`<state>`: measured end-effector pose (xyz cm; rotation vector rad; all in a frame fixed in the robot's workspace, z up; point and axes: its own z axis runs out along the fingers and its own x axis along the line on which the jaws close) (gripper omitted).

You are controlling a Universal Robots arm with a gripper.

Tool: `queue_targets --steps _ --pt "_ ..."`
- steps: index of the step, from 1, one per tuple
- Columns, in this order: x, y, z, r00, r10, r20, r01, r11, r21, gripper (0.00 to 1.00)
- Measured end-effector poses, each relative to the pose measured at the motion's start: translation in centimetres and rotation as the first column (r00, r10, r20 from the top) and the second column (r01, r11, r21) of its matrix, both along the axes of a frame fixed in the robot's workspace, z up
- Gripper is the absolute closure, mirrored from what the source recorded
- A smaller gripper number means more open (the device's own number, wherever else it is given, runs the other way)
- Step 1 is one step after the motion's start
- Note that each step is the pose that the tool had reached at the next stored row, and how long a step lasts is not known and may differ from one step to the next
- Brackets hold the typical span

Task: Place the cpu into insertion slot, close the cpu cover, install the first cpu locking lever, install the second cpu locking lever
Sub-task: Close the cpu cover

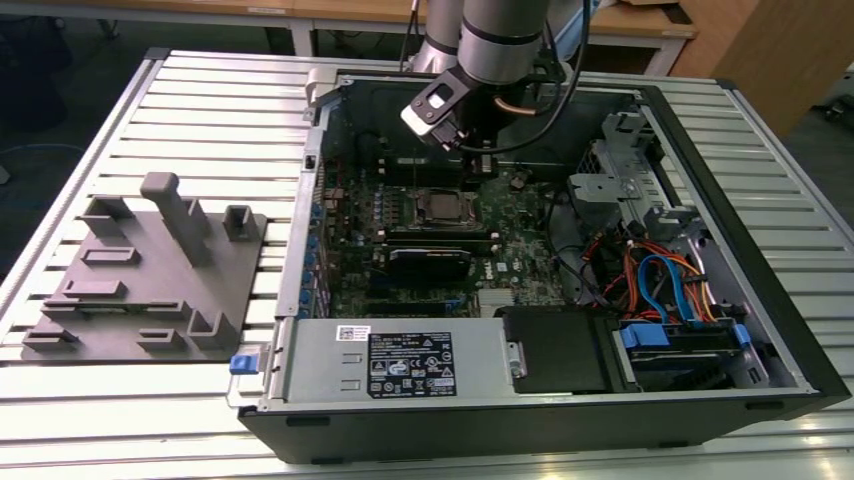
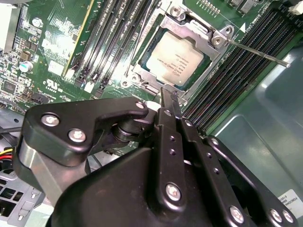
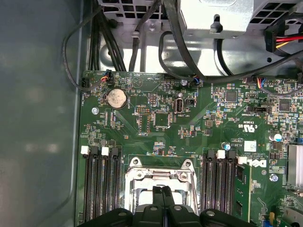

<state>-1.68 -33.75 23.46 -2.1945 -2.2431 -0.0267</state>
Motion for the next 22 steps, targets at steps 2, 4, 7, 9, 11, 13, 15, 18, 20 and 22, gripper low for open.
queue_targets --steps 2,4,7,9,11,13,15,18,20,22 --pt "0.0 0.0 0.0 1.0 0.0 0.0 0.0 1.0 0.0 0.9" --pt "0.0 0.0 0.0 1.0 0.0 0.0 0.0 1.0 0.0 0.9" --pt "0.0 0.0 -0.01 1.0 0.0 0.0 0.0 1.0 0.0 0.9" --pt "0.0 0.0 -0.02 1.0 0.001 0.0 -0.001 1.0 0.0 0.9" --pt "0.0 0.0 -0.04 1.0 0.006 0.0001 -0.006 1.0 0.0001 0.9" --pt "0.0 0.0 -0.06 0.9999 0.015 0.0 -0.015 0.9999 0.0 0.9" --pt "0.0 0.01 -0.07 0.9997 0.026 0.0 -0.026 0.9997 0.0 0.9" --pt "0.0 0.02 -0.1 0.9995 0.032 0.0 -0.032 0.9995 0.0 0.9" --pt "-0.03 0.02 -0.12 0.9995 0.032 0.0 -0.032 0.9995 0.0 0.9" --pt "-0.08 0.03 -0.14 0.9995 0.032 0.0 -0.032 0.9995 0.0 0.9"
